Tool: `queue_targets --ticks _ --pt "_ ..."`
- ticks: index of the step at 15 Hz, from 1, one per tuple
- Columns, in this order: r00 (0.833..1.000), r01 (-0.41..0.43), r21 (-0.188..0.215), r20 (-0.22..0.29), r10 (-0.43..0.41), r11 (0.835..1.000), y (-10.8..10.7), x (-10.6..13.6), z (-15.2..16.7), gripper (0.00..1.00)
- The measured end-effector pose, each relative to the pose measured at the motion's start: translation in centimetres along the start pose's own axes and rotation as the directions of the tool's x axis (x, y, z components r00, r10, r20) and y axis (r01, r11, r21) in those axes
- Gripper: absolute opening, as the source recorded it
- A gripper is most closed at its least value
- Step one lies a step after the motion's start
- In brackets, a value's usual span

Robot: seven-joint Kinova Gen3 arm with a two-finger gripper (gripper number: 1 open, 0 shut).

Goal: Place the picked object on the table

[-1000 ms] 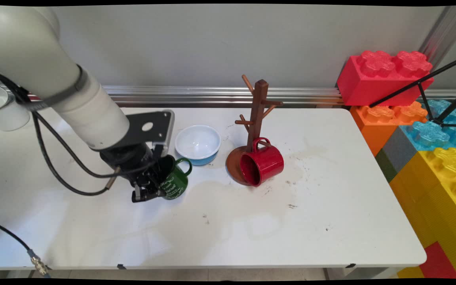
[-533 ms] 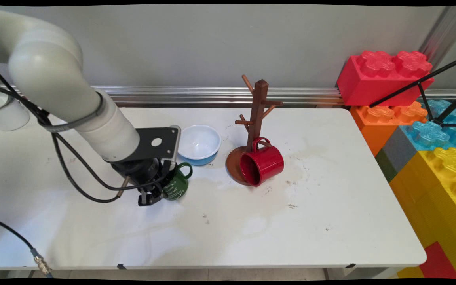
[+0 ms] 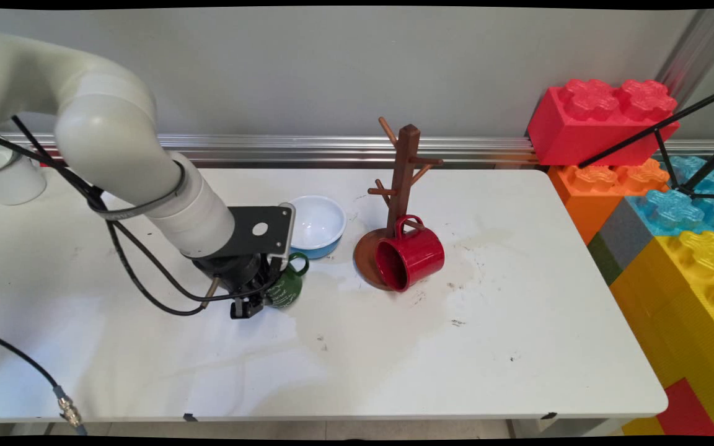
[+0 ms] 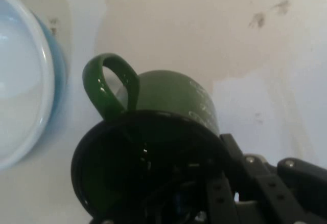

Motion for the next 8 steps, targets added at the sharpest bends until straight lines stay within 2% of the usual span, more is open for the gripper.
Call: queue_targets --ticks 8 --pt "1.000 -0.003 0.009 0.018 0.003 1.000 -0.5 0.4 1.5 0.00"
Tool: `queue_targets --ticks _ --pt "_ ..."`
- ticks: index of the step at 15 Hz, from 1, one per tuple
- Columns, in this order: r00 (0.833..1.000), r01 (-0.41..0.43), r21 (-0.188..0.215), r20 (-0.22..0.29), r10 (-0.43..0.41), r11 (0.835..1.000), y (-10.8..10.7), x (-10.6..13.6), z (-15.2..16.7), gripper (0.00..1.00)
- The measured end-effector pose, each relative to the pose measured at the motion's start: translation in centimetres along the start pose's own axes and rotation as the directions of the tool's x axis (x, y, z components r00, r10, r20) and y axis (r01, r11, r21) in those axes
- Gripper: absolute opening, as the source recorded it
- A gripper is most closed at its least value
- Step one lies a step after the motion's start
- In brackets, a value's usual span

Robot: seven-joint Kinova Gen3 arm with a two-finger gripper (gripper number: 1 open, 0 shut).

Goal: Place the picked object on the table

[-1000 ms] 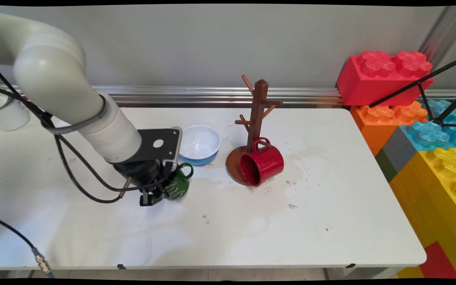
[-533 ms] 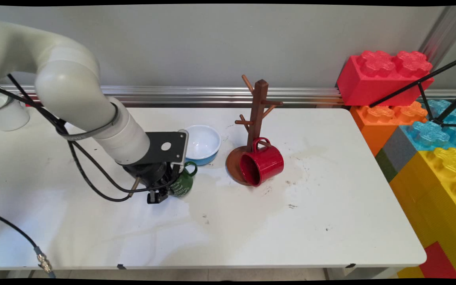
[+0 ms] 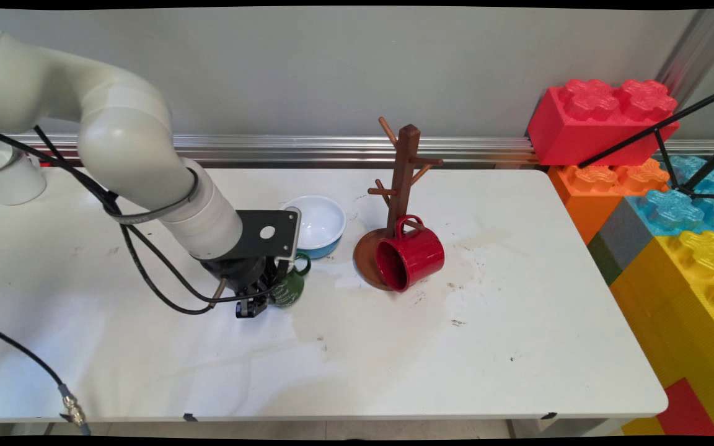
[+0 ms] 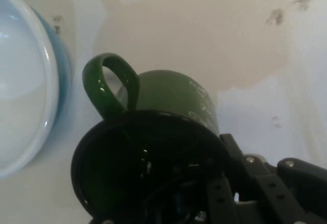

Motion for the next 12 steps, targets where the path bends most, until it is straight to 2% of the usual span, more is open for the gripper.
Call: queue_targets --ticks 5,6,12 --pt "1.000 0.007 0.001 0.003 -0.007 1.000 -0.3 0.2 0.6 0.00" --pt "1.000 0.010 -0.002 0.002 -0.010 1.000 -0.3 0.3 0.8 1.00" --pt "0.999 0.044 -0.013 -0.009 -0.044 0.999 -0.5 0.5 1.4 1.00"
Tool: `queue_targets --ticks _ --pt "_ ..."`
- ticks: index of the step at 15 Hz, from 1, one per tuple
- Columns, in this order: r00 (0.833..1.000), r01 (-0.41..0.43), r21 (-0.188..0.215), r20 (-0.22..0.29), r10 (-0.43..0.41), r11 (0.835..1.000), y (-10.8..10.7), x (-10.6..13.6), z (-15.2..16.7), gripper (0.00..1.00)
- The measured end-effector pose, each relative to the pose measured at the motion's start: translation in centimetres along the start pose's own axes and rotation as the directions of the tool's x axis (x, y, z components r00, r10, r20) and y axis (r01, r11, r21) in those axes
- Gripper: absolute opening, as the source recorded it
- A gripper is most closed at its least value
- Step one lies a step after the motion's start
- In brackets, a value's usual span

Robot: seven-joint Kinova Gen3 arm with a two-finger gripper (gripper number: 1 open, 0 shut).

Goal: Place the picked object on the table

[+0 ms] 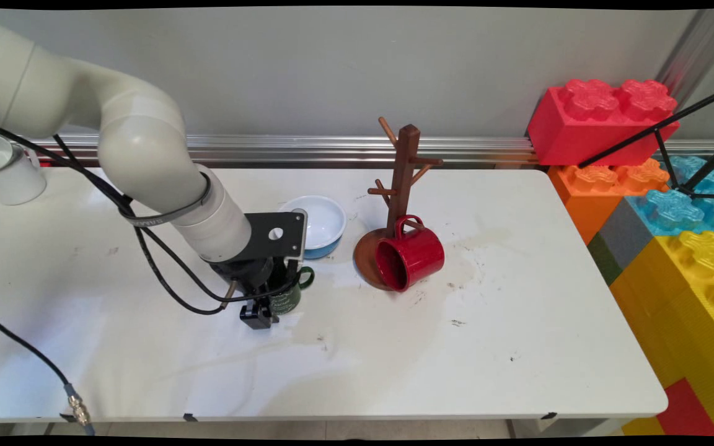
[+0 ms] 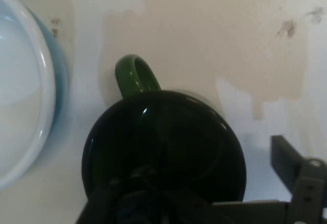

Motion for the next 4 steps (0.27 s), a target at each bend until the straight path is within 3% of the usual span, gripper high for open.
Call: queue_targets --ticks 4 --pt "0.999 0.050 -0.011 -0.017 -0.051 0.999 -0.43 0.09 -0.14 1.00"
